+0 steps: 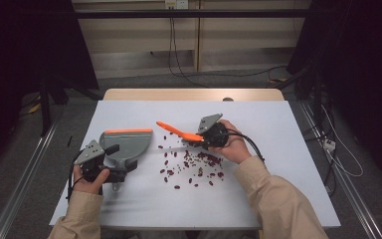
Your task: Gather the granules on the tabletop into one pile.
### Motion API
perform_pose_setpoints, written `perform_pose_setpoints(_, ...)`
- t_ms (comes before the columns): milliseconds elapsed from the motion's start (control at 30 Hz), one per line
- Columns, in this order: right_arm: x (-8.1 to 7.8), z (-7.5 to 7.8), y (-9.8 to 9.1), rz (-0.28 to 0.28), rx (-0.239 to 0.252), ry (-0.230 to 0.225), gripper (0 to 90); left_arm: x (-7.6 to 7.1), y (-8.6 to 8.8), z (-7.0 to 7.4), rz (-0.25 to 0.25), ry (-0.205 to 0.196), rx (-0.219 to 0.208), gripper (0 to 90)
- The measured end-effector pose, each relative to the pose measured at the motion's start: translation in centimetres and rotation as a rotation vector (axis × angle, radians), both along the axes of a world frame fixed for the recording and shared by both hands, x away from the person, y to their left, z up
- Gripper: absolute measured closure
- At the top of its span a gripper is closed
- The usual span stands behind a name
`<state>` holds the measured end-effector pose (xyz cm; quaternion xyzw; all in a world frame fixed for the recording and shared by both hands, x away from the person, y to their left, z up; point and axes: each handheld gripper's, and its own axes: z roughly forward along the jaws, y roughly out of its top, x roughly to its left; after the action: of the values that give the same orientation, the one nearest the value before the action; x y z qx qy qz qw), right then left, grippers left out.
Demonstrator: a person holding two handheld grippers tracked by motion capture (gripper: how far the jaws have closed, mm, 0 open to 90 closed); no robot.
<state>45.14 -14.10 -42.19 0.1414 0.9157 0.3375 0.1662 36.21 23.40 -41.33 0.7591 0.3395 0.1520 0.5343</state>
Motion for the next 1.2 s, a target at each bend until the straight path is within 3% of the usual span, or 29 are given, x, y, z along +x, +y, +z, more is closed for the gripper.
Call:
perform_pose_setpoints(433, -2.4, 0.2, -0.2, 0.052, 0.02, 0.029, 71.3, 0.0, -0.1, 0.0, 0.0, 0.0, 0.0, 5.3)
perform_pose_setpoints(567, -2.6, 0.6, -0.4, 0.047, 0.035, 0.015, 71.4, -0.1, -0.1, 0.0, 0.001, -0.005, -0.007, 5.3)
perform_pose_setpoints(700, -1.8, 1.4, -1.3, 0.001, 0.123, 0.0, 71.5, -0.1, -0.1, 0.0, 0.0, -0.004, -0.008, 5.3)
perform_pose_setpoints(900, -0.2, 1.5, -1.5, -0.058, 0.161, -0.013, 71.5, 0.0, -0.1, 0.0, -0.003, -0.002, -0.005, 5.3)
perform_pose_setpoints(1200, 2.9, 1.2, 0.3, -0.13, 0.176, -0.053, 71.5, 0.0, 0.0, 0.0, -0.007, 0.0, -0.003, 5.2)
